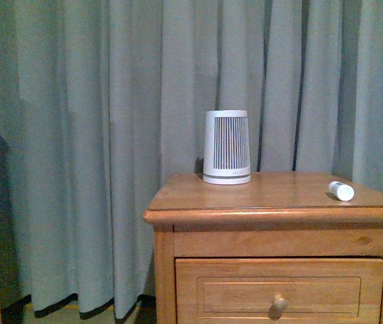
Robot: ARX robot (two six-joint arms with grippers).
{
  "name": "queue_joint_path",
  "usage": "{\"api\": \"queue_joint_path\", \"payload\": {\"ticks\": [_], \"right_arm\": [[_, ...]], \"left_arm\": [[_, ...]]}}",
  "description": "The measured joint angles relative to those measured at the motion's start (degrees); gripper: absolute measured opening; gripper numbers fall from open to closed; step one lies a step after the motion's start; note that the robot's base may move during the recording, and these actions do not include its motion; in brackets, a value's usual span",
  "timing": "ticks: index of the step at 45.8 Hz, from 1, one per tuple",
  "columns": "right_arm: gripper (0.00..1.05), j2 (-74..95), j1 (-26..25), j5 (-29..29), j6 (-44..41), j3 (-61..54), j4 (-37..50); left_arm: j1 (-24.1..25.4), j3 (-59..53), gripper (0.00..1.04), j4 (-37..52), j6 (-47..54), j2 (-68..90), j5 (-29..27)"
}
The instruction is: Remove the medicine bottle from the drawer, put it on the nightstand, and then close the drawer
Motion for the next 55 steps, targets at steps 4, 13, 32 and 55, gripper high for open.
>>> {"api": "queue_joint_path", "payload": {"ticks": [4, 13, 32, 55], "right_arm": [[0.98, 0.00, 0.00, 0.00, 0.00, 0.00, 0.00], [0.98, 0.00, 0.00, 0.00, 0.00, 0.00, 0.00], [0.98, 0.00, 0.00, 0.00, 0.00, 0.00, 0.00], [0.98, 0.00, 0.00, 0.00, 0.00, 0.00, 0.00]], "left_arm": [[0.00, 0.00, 0.98, 0.00, -0.02, 0.00, 0.00], [0.00, 0.00, 0.98, 0.00, -0.02, 0.00, 0.00], [0.00, 0.00, 0.98, 0.00, -0.02, 0.00, 0.00], [0.00, 0.00, 0.98, 0.00, -0.02, 0.00, 0.00]]}}
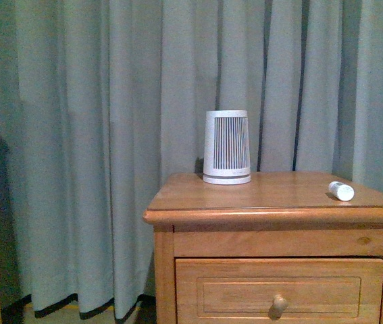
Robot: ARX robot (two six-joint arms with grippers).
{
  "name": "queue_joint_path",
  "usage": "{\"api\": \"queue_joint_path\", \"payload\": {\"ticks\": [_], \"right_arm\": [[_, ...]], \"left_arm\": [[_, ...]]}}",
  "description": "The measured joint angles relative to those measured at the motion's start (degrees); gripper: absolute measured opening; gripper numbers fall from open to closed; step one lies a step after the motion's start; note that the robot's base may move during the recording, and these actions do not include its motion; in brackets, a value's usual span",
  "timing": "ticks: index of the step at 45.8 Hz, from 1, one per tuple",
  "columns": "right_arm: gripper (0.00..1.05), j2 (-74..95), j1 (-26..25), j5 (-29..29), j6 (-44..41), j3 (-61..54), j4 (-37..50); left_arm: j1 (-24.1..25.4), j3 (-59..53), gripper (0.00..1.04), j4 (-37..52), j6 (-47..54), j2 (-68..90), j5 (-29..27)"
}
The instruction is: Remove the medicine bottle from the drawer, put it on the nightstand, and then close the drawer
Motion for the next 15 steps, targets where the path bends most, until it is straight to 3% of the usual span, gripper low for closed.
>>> {"api": "queue_joint_path", "payload": {"ticks": [15], "right_arm": [[0.98, 0.00, 0.00, 0.00, 0.00, 0.00, 0.00]], "left_arm": [[0.00, 0.00, 0.98, 0.00, 0.00, 0.00, 0.00]]}}
